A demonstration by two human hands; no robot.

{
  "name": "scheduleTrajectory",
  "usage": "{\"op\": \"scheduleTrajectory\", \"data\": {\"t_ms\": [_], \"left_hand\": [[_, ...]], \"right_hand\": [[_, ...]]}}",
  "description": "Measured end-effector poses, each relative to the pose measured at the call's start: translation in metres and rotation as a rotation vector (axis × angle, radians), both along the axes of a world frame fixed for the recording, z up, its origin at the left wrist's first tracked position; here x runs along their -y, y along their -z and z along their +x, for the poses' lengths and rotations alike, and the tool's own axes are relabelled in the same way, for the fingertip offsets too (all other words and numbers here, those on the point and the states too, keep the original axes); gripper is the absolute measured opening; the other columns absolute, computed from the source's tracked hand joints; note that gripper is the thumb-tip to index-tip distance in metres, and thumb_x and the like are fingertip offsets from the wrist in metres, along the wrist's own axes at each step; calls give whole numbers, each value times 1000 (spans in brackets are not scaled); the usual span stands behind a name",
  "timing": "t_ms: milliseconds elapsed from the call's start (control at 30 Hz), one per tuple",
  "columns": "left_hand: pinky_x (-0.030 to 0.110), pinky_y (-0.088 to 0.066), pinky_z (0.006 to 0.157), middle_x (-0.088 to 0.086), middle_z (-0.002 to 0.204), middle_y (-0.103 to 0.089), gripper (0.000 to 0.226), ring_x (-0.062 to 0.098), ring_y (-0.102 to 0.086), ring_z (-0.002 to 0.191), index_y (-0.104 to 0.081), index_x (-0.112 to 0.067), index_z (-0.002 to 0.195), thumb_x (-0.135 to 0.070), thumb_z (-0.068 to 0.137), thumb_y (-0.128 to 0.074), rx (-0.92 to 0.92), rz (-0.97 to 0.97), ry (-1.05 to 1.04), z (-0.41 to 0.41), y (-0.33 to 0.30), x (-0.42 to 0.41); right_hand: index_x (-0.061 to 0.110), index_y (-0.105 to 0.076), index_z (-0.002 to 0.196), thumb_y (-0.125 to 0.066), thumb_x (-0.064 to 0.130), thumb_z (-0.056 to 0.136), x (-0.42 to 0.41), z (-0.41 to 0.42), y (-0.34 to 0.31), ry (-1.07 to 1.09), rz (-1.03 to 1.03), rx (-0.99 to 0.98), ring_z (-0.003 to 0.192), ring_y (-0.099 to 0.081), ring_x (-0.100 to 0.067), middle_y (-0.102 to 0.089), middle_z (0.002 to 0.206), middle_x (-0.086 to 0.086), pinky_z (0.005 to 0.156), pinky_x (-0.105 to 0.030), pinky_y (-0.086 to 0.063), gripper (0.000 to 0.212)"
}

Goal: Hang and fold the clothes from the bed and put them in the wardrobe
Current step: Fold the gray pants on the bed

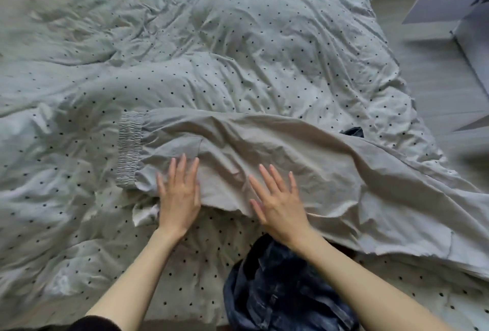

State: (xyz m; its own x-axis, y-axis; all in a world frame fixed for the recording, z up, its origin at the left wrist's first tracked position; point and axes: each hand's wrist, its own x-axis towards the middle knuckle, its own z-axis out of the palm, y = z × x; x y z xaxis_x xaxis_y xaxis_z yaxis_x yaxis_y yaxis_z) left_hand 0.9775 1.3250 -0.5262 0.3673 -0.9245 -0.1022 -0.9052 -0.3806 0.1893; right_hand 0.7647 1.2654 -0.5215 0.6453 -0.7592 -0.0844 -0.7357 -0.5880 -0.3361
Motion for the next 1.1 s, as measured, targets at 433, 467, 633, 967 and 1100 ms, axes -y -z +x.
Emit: {"op": "scheduleTrajectory", "data": {"t_ms": [433, 467, 633, 967, 1100], "left_hand": [[44, -34, 108, 14, 142, -45, 73, 29, -44, 129, -31, -8, 144, -45, 88, -59, -656, -81, -585, 186, 5, 24], [46, -36, 106, 13, 135, -52, 67, 29, -49, 123, -39, -9, 139, -44, 86, -62, -655, -88, -573, 190, 3, 25], [38, -44, 94, 8, 116, -57, 46, 25, -56, 104, -50, -14, 125, -33, 86, -64, -609, -91, -471, 187, -17, 27], [35, -48, 84, 0, 108, -64, 51, 22, -61, 96, -47, -18, 124, -28, 79, -68, -560, -104, -282, 142, -82, 40], [35, -48, 84, 1, 115, -66, 49, 25, -63, 99, -50, -21, 124, -29, 79, -66, -504, -163, -125, 69, -116, 66]], "right_hand": [[32, -1, 150, -26, 47, 97, 2, 204, 37, -137, 104, -215, 146, 9, -26, 6, 159, -5, 113, -60, -3, 61], [32, -1, 150, -26, 47, 97, 3, 205, 37, -136, 114, -223, 146, 10, -25, 7, 159, -4, 114, -60, -3, 61], [32, 0, 150, -31, 45, 96, 6, 209, 26, -148, 172, -263, 146, 10, -24, 10, 159, -3, 115, -57, -7, 64], [18, -28, 148, -43, 22, 97, 11, 172, -13, 19, 406, 132, 145, -16, -19, -14, 158, -6, 114, -27, -15, 53], [13, -54, 130, -46, 16, 98, 24, 104, -38, 465, 508, 455, 127, -47, -16, -53, 137, -4, 104, -25, -32, 33]]}}
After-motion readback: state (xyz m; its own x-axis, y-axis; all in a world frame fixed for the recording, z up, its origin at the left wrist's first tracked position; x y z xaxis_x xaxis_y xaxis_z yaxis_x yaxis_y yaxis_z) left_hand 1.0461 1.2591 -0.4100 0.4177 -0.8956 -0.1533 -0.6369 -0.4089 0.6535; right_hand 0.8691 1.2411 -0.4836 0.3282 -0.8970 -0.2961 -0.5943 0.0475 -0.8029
